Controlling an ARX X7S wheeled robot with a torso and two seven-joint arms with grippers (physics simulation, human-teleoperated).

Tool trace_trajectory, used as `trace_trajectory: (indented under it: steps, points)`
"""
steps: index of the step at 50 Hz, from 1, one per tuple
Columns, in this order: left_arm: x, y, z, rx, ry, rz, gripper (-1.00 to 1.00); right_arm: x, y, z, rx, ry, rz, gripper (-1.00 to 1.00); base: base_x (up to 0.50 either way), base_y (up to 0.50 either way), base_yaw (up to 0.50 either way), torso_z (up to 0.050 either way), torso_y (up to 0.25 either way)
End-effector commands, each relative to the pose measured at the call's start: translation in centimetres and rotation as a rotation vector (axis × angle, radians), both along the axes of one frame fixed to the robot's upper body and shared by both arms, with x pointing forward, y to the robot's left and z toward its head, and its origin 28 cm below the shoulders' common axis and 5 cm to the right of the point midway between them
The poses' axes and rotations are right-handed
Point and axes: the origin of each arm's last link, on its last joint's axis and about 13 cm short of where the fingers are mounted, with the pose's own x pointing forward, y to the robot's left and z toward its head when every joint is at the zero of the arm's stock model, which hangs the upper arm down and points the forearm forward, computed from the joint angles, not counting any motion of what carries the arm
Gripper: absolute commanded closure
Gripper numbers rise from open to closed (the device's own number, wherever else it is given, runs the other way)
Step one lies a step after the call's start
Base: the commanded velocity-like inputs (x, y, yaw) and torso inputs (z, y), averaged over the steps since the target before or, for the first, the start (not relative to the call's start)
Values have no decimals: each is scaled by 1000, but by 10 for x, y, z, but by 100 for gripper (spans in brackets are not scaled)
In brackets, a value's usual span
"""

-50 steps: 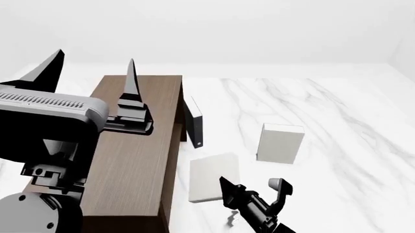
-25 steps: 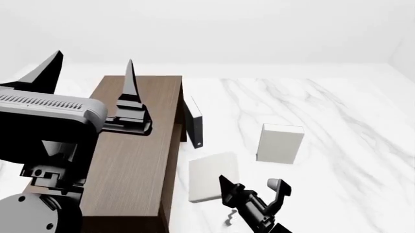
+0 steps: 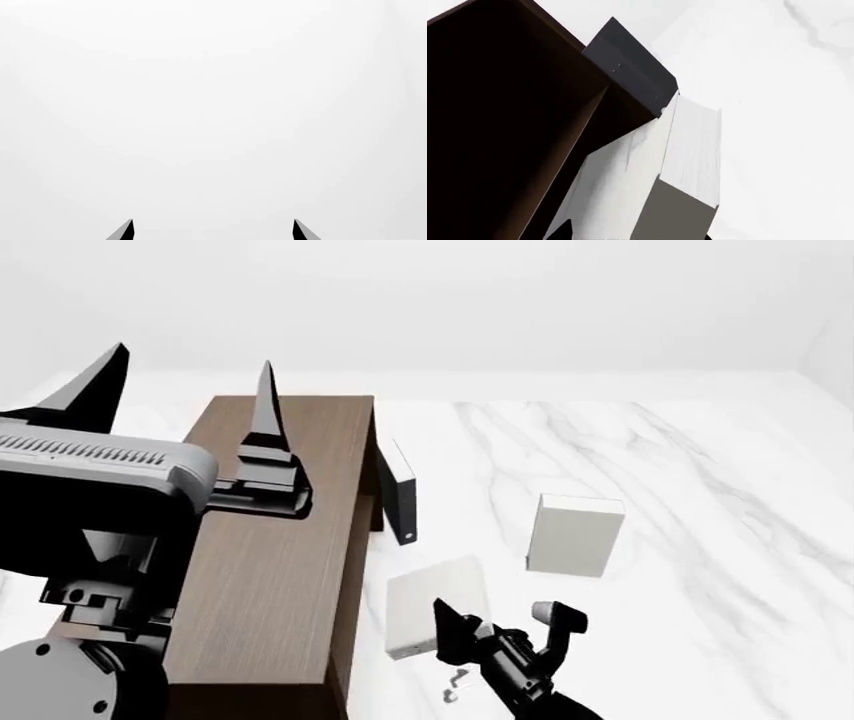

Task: Pick up the book on the right and place it under the cabinet shelf.

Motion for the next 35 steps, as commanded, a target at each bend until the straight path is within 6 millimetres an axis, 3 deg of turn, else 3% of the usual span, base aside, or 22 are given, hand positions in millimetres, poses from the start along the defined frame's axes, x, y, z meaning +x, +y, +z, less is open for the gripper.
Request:
trace_trajectory:
  steps: [1, 19, 35]
  points:
    - [0, 1, -1, -3, 0, -3, -100, -33, -6, -29, -83, 222, -17, -100, 0, 0, 0, 0, 0]
    - [0, 1, -4, -7, 1, -10, -100, -48, -14, -11, -501, 98, 32, -100, 0, 0, 0, -1, 0]
    - [2, 0, -6, -11, 2, -13, -100, -46, -22, 27, -614, -7, 48, -100, 0, 0, 0, -1, 0]
